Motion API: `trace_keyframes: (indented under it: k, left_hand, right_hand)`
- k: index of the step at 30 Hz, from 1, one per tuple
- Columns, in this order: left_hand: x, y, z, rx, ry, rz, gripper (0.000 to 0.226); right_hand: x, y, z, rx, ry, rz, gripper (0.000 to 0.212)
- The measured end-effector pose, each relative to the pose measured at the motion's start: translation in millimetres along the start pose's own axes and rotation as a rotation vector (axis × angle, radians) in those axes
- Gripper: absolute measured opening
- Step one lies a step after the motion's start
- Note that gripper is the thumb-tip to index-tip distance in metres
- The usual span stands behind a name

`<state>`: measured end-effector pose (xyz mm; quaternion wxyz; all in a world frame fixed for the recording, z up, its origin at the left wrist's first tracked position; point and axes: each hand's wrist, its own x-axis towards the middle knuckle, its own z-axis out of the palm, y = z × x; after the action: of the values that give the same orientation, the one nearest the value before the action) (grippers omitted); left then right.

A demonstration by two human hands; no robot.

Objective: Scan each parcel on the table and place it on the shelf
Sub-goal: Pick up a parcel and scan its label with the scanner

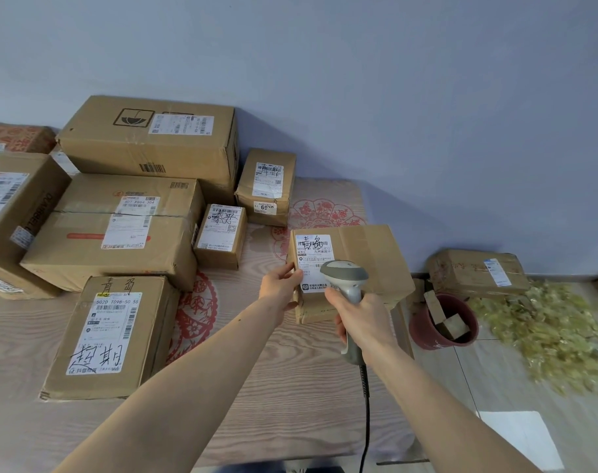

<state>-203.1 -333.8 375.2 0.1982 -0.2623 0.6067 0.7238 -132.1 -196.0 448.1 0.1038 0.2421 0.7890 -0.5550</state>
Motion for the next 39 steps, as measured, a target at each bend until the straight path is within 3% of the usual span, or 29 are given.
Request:
trace_keyframes:
  k: [7, 14, 19, 30, 39]
  left_hand:
    - [16, 21, 4, 0.056, 0.054, 0.034, 0.027]
    - [34, 45, 2, 0.165, 0.12, 0.04, 0.011]
    - [39, 52, 1, 0.197, 0.134, 0.042, 0.016]
    - [41, 55, -1, 0.19, 0.1, 0.031, 0.007]
    - [41, 55, -5, 0.165, 0.084, 0.007, 0.019]
  right_hand:
    - [-2, 26, -9, -0.112, -0.061, -0.182, 0.031]
    - [4, 59, -14, -0.328, -0.245, -0.264, 0.055]
    - [17, 77, -4, -0.56, -0.317, -0.302, 0.048]
    - [42, 109, 33, -0.942, -0.262, -0.426, 0.06]
    - [44, 119, 41, -1.17, -0.152, -0.541, 0.07]
